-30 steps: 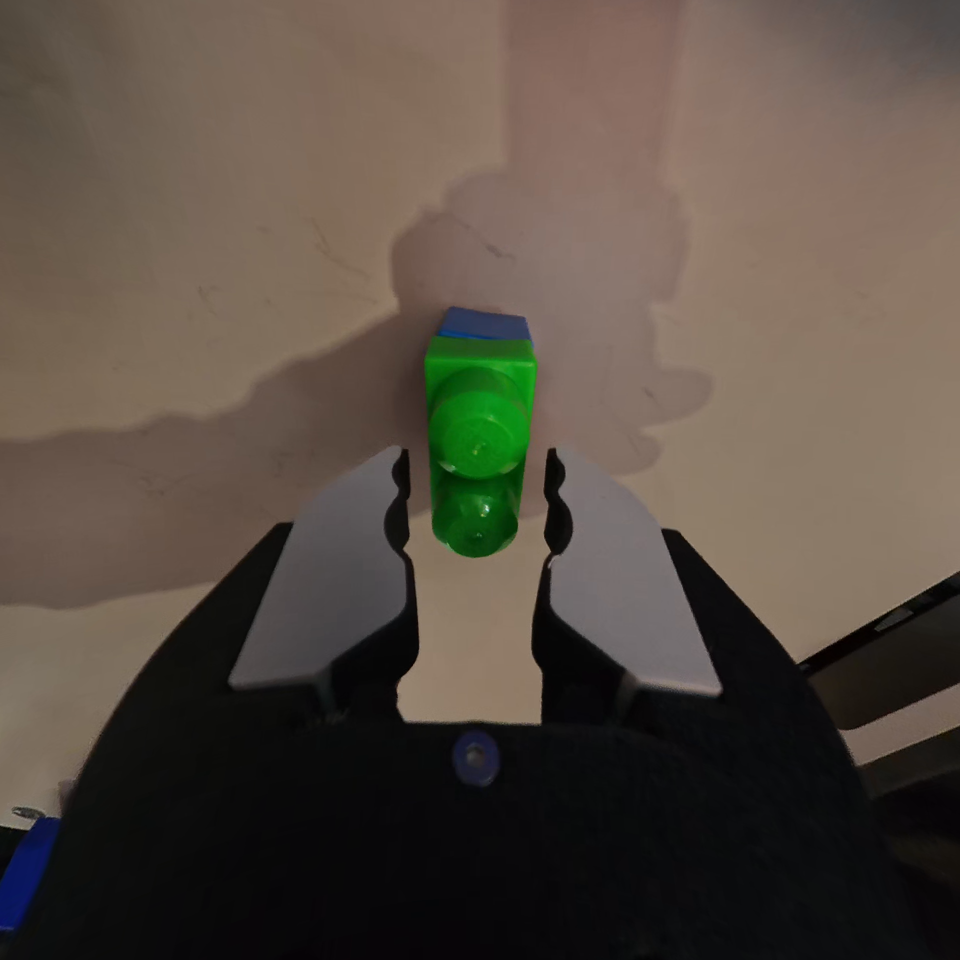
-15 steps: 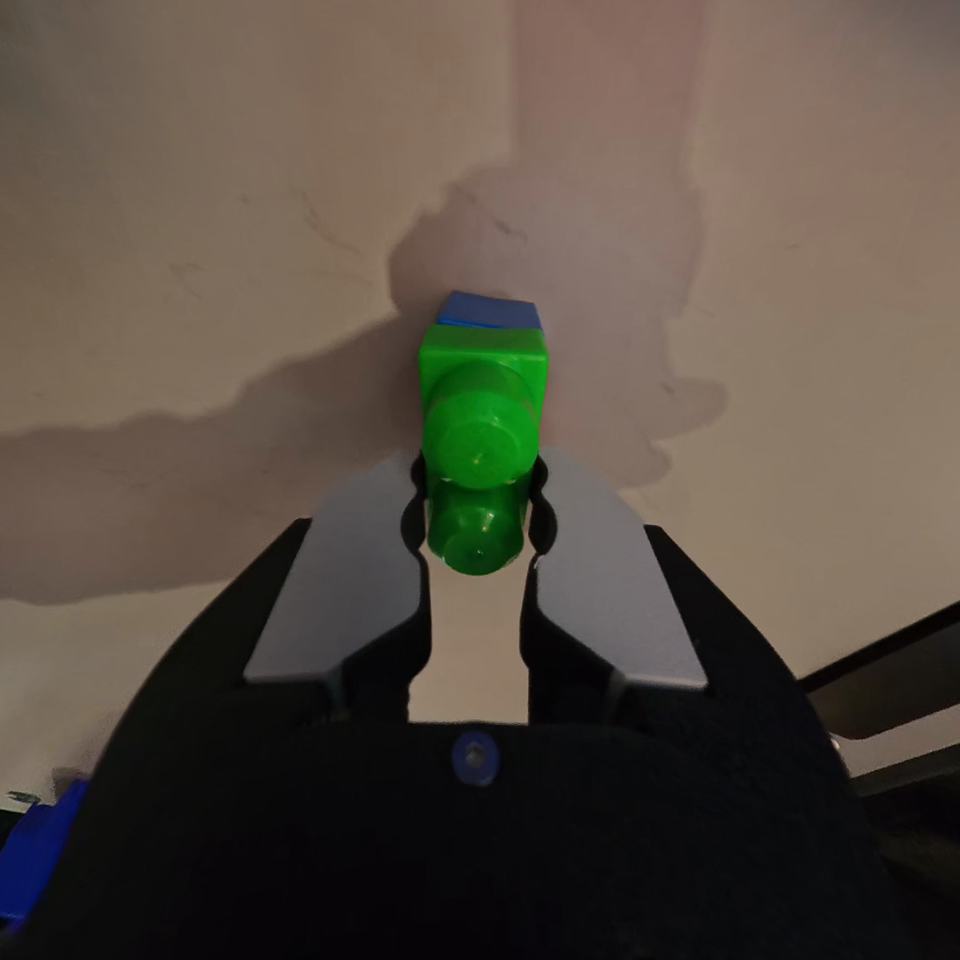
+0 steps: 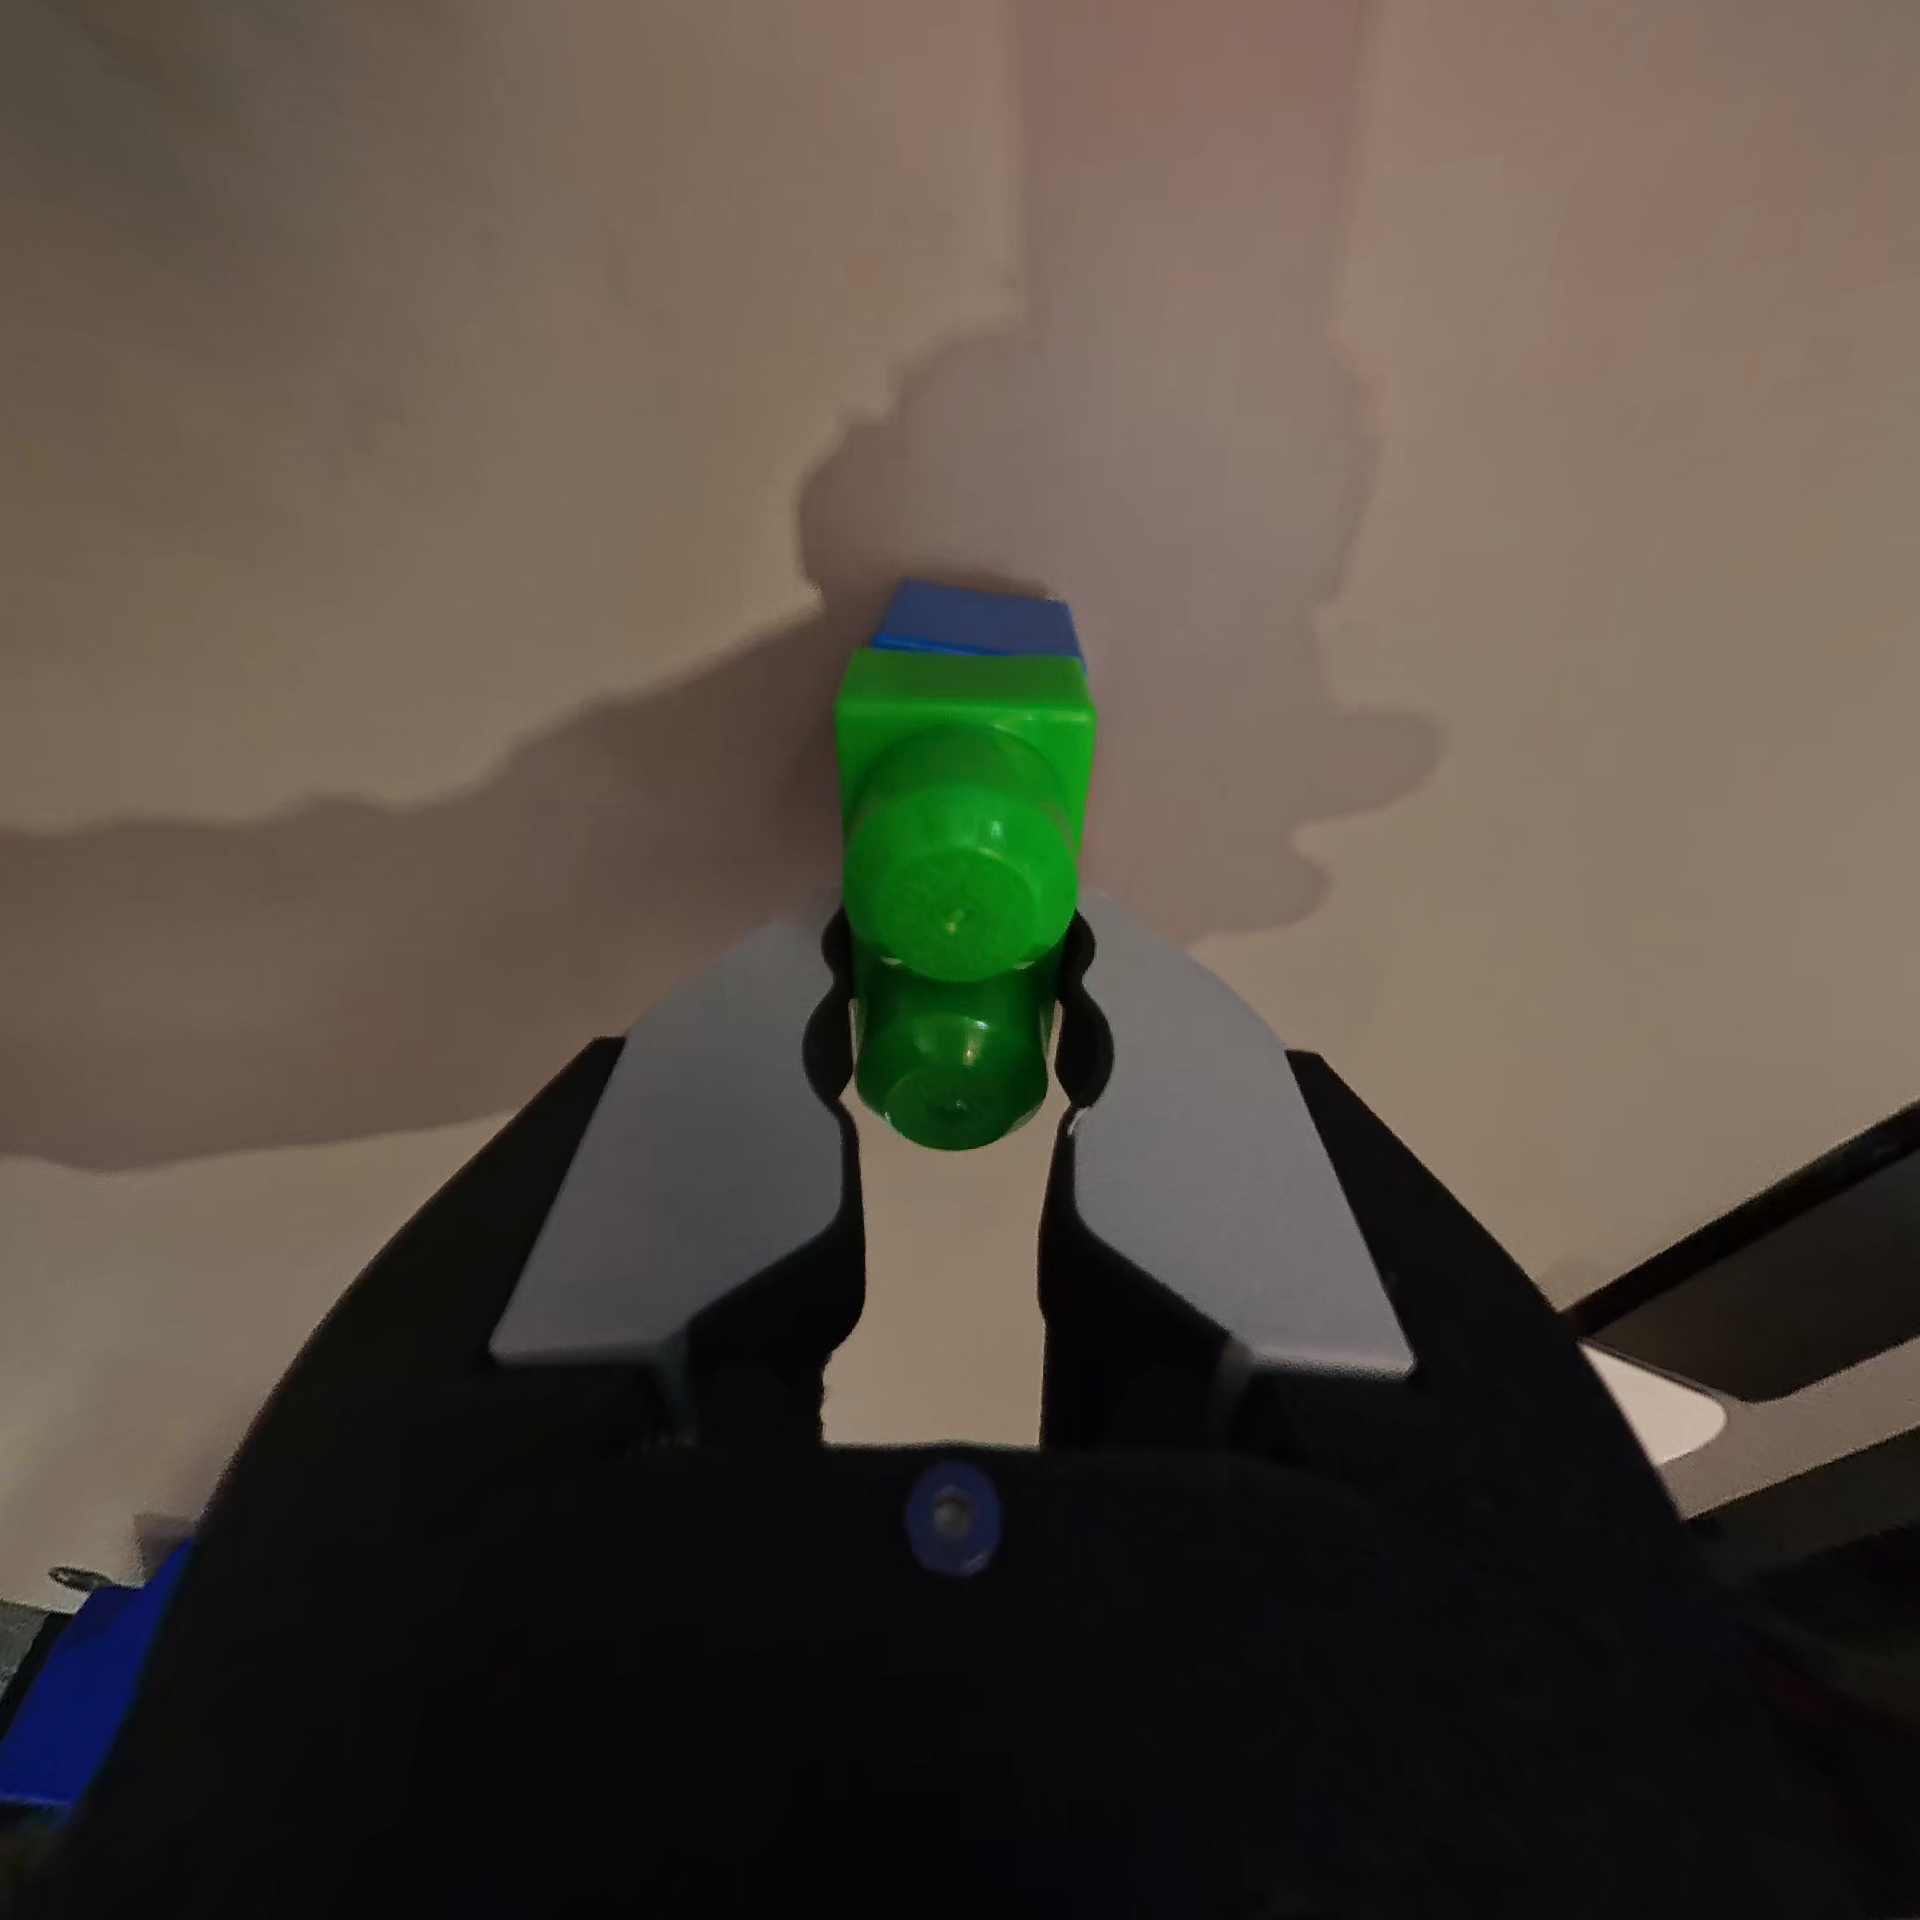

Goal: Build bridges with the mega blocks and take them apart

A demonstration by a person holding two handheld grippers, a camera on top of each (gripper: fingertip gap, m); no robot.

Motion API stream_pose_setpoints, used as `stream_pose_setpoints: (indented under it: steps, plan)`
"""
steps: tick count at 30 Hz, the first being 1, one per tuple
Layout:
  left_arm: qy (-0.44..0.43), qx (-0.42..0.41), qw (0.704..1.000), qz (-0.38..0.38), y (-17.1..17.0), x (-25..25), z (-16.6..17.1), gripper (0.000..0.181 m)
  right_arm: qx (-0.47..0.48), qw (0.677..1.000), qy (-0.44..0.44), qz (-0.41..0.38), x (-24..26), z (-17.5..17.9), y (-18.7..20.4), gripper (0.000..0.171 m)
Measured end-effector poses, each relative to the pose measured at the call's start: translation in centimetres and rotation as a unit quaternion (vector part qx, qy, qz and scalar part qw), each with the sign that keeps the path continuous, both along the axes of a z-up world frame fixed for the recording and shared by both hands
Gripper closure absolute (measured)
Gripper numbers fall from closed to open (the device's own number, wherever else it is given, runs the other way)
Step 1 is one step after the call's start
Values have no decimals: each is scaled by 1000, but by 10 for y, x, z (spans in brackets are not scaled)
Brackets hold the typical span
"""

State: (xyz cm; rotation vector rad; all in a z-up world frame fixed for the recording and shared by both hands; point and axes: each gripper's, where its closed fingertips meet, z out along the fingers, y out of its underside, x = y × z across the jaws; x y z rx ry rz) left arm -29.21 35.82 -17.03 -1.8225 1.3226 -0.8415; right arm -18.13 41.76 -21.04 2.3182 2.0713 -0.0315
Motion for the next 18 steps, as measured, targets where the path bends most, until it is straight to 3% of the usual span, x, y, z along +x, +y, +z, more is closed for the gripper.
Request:
stream_pose_setpoints:
  steps: [8, 18]
  plan:
    - [-8, -7, 1000, -12, 12, 26, -5, 149, 6, 1000, -2, -23, 26, 22, -11, 136]
    - [-7, -9, 1000, -16, 10, 33, -4, 149, 4, 999, -6, -38, 45, 24, -18, 136]
